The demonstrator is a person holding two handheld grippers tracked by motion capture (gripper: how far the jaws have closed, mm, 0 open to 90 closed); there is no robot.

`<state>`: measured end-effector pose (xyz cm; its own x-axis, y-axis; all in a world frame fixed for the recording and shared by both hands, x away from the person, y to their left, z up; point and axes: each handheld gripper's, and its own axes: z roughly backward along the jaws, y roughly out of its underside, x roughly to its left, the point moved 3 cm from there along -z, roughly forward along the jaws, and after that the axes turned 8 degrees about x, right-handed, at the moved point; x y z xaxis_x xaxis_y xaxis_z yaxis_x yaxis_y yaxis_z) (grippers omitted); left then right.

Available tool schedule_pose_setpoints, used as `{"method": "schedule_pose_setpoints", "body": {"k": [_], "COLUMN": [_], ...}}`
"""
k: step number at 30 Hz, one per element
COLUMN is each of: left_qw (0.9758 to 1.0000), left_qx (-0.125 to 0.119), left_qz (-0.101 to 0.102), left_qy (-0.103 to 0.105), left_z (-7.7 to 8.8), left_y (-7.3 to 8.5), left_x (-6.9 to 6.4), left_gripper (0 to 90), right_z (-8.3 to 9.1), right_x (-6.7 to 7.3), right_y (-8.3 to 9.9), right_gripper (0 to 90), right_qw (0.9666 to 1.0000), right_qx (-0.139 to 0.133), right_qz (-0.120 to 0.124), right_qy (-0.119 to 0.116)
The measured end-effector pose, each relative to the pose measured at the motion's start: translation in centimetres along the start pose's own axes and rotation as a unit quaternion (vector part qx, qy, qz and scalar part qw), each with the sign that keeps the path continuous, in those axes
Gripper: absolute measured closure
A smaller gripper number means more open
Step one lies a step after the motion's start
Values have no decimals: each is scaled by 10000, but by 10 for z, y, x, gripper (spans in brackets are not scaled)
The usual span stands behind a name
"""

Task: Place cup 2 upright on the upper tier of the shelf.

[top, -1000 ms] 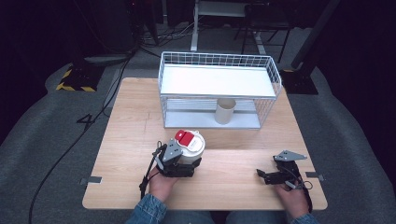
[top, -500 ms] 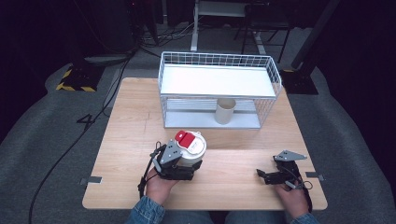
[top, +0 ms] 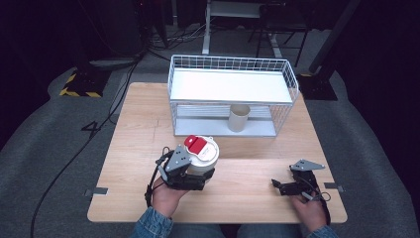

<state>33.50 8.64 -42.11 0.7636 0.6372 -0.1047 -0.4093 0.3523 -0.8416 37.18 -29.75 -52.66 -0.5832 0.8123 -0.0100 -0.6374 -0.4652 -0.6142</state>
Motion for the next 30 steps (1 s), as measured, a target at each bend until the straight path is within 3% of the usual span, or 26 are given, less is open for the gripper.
{"method": "schedule_pose_setpoints", "body": {"k": [8, 14, 22, 30], "left_qw": [10000, 9999, 9998, 9995], "left_qx": [-46, -51, -98, -193], "left_qz": [-30, 104, 96, 187], "left_qy": [-27, 34, -112, -153], "left_z": [9, 15, 21, 24], "left_y": [-16, -26, -42, -59], "left_x": [-1, 1, 5, 18], "left_gripper": [138, 138, 138, 138], "right_z": [0, 0, 0, 0], "right_x": [0, 0, 1, 1], "right_y": [0, 0, 0, 0], "right_gripper": [46, 45, 45, 45], "right_qw": [10000, 10000, 10000, 10000], "right_qx": [0, 2, 3, 11], "right_qz": [-2, -9, -4, -20], "right_qy": [3, 10, 10, 6]}}
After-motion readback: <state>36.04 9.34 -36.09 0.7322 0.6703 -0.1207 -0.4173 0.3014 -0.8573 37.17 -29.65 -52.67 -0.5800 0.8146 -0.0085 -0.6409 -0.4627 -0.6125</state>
